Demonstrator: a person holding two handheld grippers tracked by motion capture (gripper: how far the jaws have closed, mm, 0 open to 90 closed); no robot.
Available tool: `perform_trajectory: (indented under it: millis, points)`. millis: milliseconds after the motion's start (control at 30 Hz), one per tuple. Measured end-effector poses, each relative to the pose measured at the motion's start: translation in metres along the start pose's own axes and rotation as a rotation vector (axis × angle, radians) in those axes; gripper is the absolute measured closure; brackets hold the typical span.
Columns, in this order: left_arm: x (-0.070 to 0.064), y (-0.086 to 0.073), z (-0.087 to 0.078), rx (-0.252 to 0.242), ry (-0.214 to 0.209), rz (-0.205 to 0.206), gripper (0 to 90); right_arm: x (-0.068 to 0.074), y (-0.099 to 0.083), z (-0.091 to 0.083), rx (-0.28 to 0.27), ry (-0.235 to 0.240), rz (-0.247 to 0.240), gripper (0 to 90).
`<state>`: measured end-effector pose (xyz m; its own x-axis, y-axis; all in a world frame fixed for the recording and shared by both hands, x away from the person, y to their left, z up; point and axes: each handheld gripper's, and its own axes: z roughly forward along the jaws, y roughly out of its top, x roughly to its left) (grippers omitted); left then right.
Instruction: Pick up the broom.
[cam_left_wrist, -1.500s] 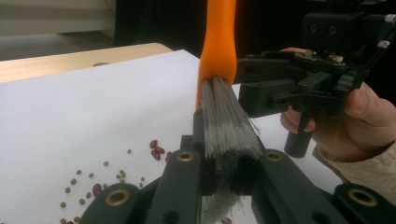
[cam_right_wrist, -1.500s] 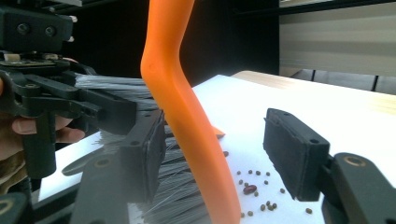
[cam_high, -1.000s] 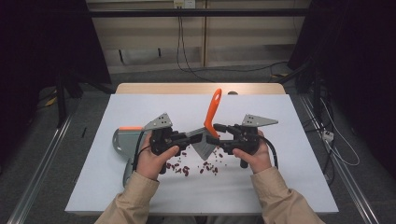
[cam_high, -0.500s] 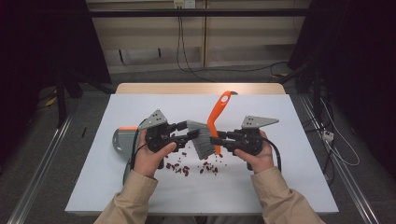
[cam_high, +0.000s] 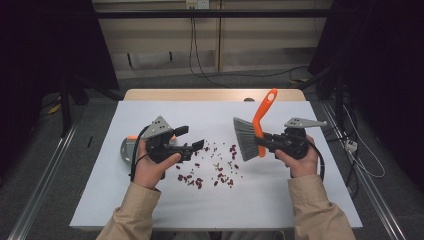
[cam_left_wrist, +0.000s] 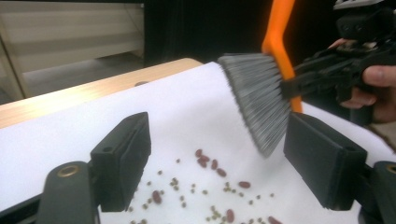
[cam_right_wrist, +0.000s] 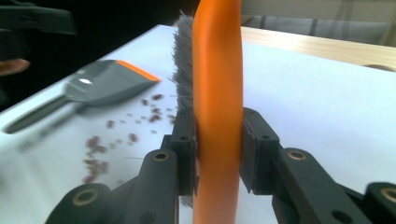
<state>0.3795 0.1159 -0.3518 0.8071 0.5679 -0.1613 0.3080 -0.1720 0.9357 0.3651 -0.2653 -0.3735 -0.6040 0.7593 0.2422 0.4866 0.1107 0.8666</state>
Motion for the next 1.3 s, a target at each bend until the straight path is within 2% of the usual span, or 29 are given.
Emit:
perform_trajectory:
  millis: [133,167,200,367,433,600,700,800,867,1033,1167,1300]
  points:
    - [0.004,-0.003,-0.005,0.004,0.020,0.000,18.7,-0.008,-0.003,-0.009,0.022,-0.051,0.023,70.0]
    - [0.006,-0.003,-0.008,0.006,0.025,-0.001,18.5,-0.009,-0.003,-0.011,0.032,-0.080,0.031,70.0]
    - [0.006,-0.004,-0.010,0.007,0.024,-0.002,18.0,-0.011,-0.003,-0.014,0.046,-0.116,0.028,70.0]
    - [0.011,-0.009,-0.021,0.013,0.050,0.002,17.1,-0.014,-0.004,-0.022,0.094,-0.211,-0.006,70.0]
    - [0.014,-0.011,-0.025,0.009,0.055,-0.015,17.1,-0.015,-0.006,-0.024,0.120,-0.244,-0.010,70.0]
    - [0.022,-0.017,-0.036,0.009,0.084,-0.010,17.1,-0.021,-0.006,-0.021,0.187,-0.312,-0.022,69.9]
    - [0.026,-0.022,-0.039,0.019,0.099,-0.014,17.1,-0.023,-0.009,-0.010,0.223,-0.312,-0.022,69.8]
    - [0.030,-0.026,-0.042,0.024,0.109,-0.020,17.1,-0.021,-0.011,0.005,0.256,-0.331,-0.055,70.1]
    - [0.031,-0.027,-0.043,0.025,0.115,-0.018,17.1,-0.021,-0.012,0.012,0.239,-0.308,-0.059,70.4]
    - [0.033,-0.028,-0.047,0.017,0.120,-0.023,17.1,-0.018,-0.013,0.030,0.236,-0.291,-0.059,70.7]
    - [0.034,-0.029,-0.049,0.015,0.125,-0.023,17.1,-0.014,-0.016,0.044,0.233,-0.305,-0.094,69.9]
    - [0.036,-0.031,-0.050,0.022,0.127,-0.021,17.1,-0.011,-0.017,0.047,0.214,-0.300,-0.089,67.8]
